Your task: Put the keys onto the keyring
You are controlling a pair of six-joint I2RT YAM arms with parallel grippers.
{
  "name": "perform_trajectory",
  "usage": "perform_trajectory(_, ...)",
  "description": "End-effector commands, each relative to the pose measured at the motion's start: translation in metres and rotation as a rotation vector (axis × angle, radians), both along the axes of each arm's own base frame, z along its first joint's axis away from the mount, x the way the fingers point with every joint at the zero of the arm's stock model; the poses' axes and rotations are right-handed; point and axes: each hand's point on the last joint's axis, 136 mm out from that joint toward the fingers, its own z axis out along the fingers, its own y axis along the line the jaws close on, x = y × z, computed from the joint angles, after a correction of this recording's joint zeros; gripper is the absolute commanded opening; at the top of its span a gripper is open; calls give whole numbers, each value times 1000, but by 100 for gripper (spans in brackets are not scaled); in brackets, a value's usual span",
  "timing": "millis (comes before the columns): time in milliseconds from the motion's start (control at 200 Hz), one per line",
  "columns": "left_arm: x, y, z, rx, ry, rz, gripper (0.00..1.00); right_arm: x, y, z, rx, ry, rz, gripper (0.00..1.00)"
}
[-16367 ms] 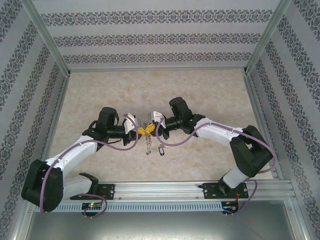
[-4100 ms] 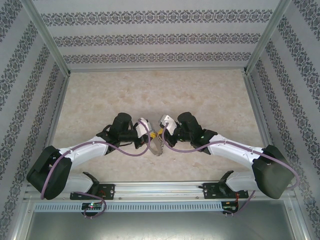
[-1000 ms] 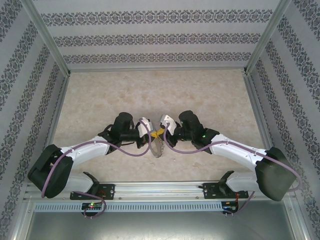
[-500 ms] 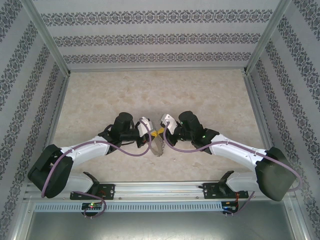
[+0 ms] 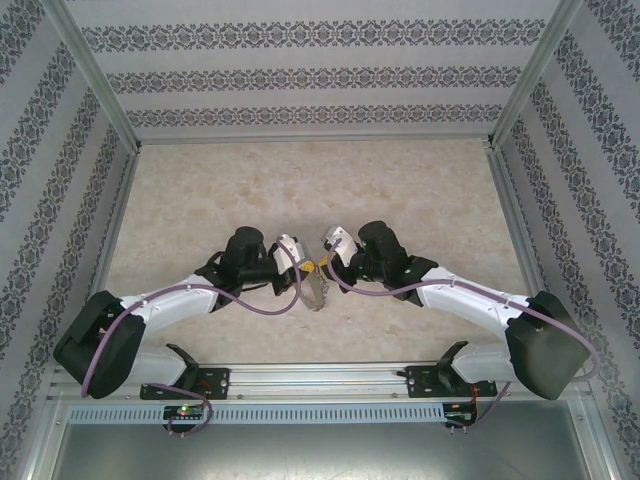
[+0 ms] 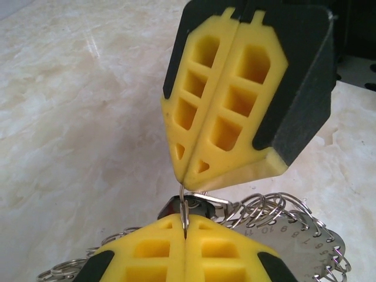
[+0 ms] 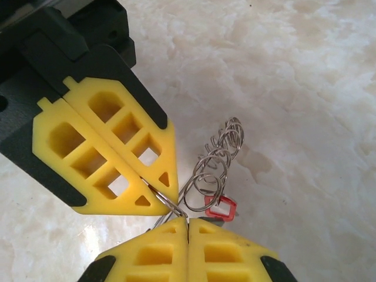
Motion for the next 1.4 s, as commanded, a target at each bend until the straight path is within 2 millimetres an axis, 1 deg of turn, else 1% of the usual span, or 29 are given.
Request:
perform_trajectory(0, -4, -3, 18, -67, -49, -9, 0, 10, -12, -13, -38, 48, -72, 0)
perform_trajectory(115, -5, -3, 16, -71, -43, -3, 0, 10, -9, -7, -19, 39, -56, 0)
perform_trajectory(225, -4, -1, 13, -61, -38, 4, 0, 6, 0, 9, 32, 26, -12, 0)
perform_trajectory(290, -5, -1, 10, -50, -34, 7, 6, 1, 5, 17, 55, 22, 20, 0)
perform_trajectory(410, -5, 0, 7, -30, -29, 1, 12, -3, 10, 25, 69, 1, 54, 0)
perform_trajectory(520, -6, 0, 5, -16, -20, -6, 17, -5, 12, 27, 72, -2, 69, 0)
perform_trajectory(789, -8, -2, 7, -14, -13, -27, 23, -10, 14, 29, 79, -6, 96, 0)
perform_trajectory(1149, -10, -9, 4, -9, 23, -68, 27, -10, 15, 31, 80, -13, 99, 0)
perform_trajectory(1394, -12, -13, -1, -1, 56, -90, 28, -9, 14, 33, 80, -21, 93, 0)
